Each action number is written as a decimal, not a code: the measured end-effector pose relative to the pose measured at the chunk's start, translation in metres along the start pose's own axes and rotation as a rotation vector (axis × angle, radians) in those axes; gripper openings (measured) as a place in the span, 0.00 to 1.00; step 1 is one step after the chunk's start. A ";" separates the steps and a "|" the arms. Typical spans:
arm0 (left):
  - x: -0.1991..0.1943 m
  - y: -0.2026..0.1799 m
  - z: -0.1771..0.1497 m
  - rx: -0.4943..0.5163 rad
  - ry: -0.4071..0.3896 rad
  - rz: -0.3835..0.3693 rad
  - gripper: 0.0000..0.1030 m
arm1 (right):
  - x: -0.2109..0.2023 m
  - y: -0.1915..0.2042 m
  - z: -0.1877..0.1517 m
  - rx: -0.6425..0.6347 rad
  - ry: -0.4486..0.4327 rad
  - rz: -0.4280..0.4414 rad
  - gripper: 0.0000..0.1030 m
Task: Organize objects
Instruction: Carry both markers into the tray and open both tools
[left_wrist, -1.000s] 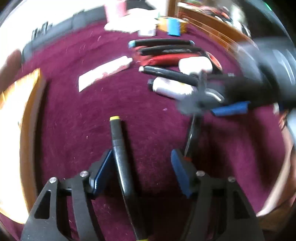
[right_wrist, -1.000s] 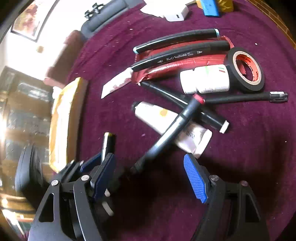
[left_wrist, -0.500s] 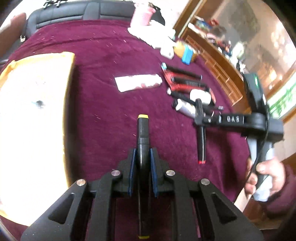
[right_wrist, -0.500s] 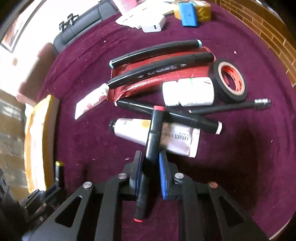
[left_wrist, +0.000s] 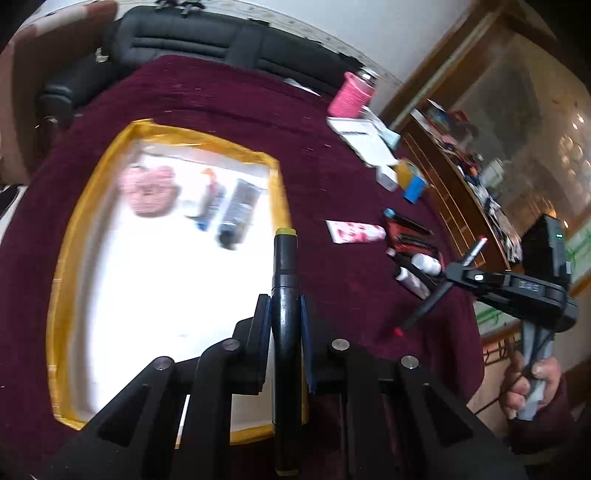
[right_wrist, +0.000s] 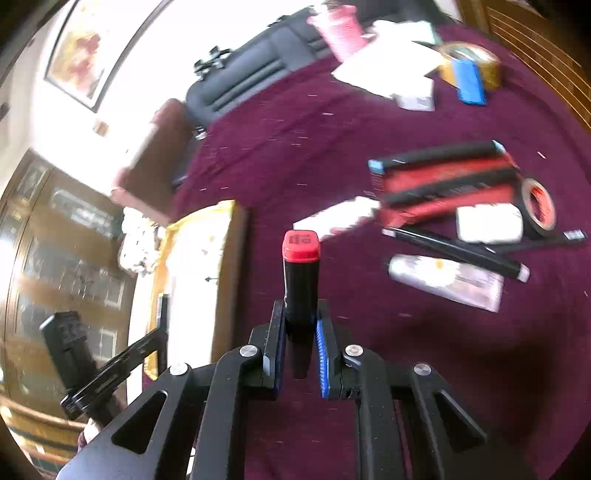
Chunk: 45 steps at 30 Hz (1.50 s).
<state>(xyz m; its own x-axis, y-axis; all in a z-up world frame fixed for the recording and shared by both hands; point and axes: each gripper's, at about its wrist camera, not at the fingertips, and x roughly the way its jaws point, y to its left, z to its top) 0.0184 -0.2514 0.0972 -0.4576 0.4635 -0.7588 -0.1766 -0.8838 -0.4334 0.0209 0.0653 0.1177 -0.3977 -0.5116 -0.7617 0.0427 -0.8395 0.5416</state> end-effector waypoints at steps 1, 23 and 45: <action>0.000 0.006 0.001 -0.010 0.000 0.004 0.12 | 0.002 0.010 0.001 -0.014 0.001 0.012 0.13; 0.061 0.048 0.027 -0.056 0.164 0.040 0.12 | 0.183 0.143 0.007 -0.218 0.323 -0.066 0.13; 0.055 0.055 0.035 -0.113 0.178 0.050 0.30 | 0.147 0.143 0.033 -0.241 0.181 -0.145 0.55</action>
<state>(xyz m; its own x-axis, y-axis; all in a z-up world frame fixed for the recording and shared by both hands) -0.0469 -0.2772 0.0487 -0.3009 0.4318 -0.8503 -0.0539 -0.8979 -0.4369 -0.0611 -0.1241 0.0952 -0.2471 -0.3893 -0.8874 0.2212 -0.9142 0.3395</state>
